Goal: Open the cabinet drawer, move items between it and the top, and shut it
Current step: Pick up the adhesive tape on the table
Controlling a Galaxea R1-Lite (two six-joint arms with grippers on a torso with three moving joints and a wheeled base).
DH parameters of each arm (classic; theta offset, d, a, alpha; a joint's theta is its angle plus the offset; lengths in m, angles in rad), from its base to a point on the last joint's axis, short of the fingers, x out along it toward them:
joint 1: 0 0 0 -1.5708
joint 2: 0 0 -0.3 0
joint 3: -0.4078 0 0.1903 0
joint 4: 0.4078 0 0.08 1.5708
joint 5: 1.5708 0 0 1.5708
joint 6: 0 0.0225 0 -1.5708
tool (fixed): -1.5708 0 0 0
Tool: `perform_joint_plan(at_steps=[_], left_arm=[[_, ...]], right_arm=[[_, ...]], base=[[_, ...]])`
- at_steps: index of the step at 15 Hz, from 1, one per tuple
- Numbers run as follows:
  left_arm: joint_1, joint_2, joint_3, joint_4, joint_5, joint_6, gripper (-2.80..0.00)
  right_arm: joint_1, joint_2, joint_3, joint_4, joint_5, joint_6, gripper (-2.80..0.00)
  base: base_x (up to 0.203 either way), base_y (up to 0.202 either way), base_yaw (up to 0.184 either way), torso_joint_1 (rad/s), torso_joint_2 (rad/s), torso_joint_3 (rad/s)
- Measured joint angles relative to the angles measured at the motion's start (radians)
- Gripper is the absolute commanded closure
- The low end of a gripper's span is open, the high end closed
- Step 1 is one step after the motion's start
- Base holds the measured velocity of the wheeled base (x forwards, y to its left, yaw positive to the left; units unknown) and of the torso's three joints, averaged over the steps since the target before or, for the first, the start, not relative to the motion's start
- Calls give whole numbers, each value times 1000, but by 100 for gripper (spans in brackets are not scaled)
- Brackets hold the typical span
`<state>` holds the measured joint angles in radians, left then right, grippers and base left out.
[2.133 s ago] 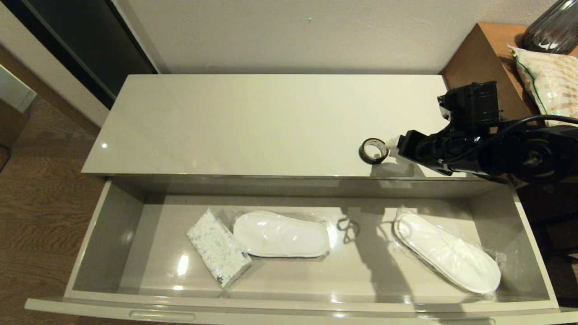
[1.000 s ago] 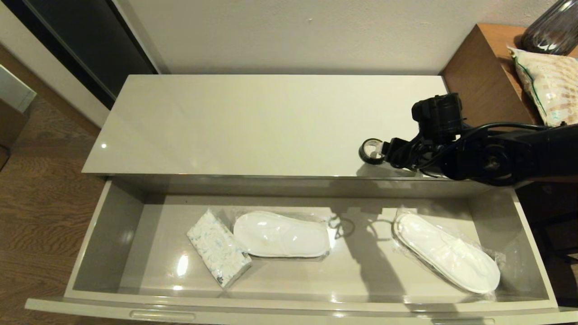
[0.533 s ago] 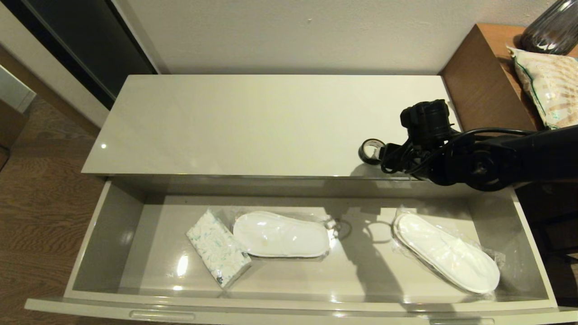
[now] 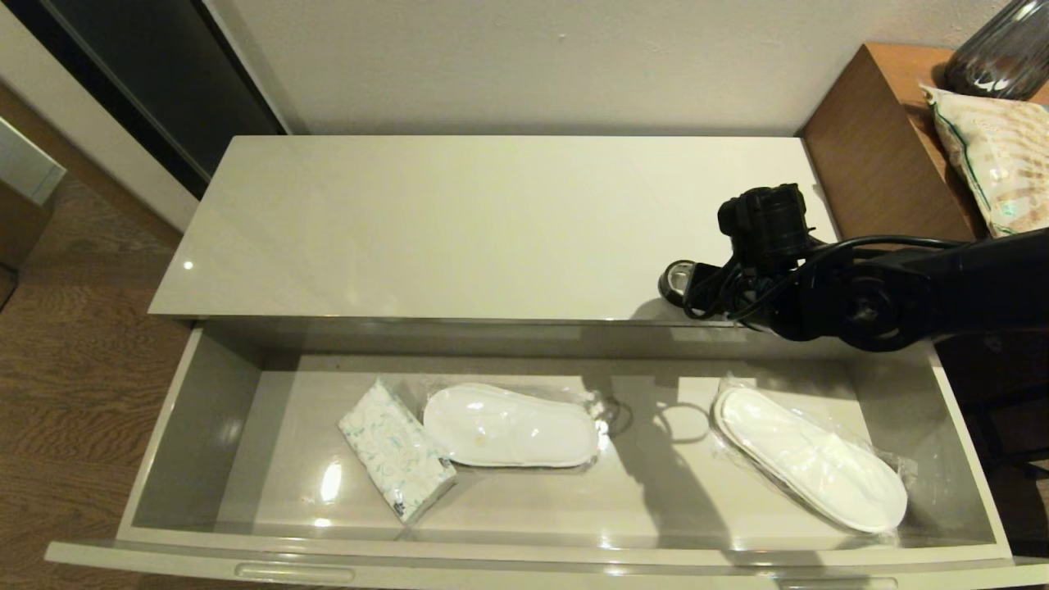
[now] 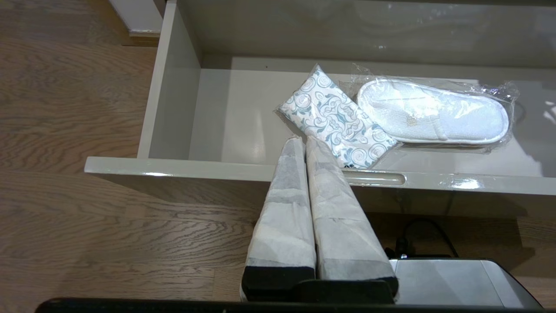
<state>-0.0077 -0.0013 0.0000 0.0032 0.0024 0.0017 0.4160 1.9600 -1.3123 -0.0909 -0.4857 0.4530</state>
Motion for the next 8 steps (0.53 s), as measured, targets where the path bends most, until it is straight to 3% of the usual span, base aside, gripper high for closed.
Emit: perform_joint_plan(at_steps=[8], left_arm=[[0, 0, 0, 0, 0, 0, 0]], right_arm=[[-5, -24, 11, 5, -24, -15, 0]], base=[[0, 0, 0, 0, 0, 0]])
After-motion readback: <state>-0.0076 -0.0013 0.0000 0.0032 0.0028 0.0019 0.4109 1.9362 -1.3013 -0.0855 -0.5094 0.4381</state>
